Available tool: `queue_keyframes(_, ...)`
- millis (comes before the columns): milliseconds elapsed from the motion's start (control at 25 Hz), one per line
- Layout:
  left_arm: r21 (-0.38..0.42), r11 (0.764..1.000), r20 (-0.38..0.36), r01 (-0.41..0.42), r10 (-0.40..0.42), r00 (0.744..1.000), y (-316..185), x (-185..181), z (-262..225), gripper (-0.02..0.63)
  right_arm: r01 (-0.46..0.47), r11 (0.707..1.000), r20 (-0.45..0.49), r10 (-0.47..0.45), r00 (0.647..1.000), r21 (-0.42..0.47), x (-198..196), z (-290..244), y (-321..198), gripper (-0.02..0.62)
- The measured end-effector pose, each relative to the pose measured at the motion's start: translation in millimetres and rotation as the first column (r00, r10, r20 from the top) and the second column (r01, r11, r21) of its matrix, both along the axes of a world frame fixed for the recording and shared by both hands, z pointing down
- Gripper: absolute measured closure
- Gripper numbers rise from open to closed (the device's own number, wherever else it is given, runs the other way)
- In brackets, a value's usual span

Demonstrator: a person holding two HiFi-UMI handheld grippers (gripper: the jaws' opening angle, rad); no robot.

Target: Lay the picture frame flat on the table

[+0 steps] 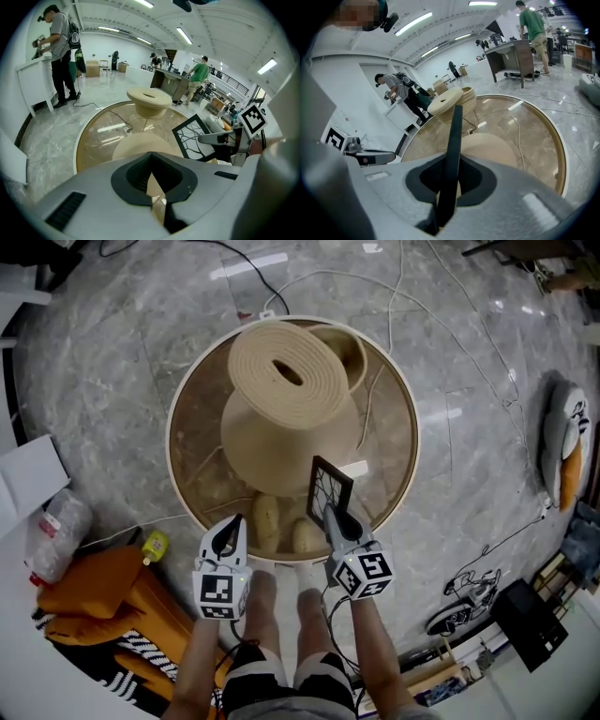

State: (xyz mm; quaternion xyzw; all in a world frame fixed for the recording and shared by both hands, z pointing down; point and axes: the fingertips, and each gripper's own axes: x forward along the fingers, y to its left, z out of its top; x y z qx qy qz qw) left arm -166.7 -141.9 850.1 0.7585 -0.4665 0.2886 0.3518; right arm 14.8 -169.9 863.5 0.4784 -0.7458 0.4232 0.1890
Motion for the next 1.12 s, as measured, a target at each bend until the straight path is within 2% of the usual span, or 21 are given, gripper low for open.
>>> queue_keyframes(520, -0.019, 1.000, -0.005, -0.015, 0.015, 1.000, 3.4, 6.0, 9.1, 0.589, -0.016, 1.000, -0.047, 0.016, 0.999, -0.001, 11.3, 12.7, 0.5, 0.558)
queue_keyframes(720, -0.019, 1.000, -0.010, -0.020, 0.020, 1.000, 3.3, 9.5, 7.0, 0.589, -0.005, 1.000, -0.076, 0.003, 0.997, -0.026, 14.0, 18.8, 4.9, 0.534)
queue_keyframes(960, -0.012, 0.999, -0.014, -0.030, 0.030, 0.999, 2.3, 12.6, 3.9, 0.589, -0.008, 0.997, -0.074, 0.002, 0.997, -0.073, 15.9, 26.4, 10.8, 0.458)
queue_keyframes(1120, -0.005, 0.999, -0.004, -0.033, 0.033, 0.999, 3.6, 12.3, 3.4, 0.589, -0.026, 0.994, -0.066, 0.018, 0.998, -0.109, 17.9, 34.0, 15.9, 0.373)
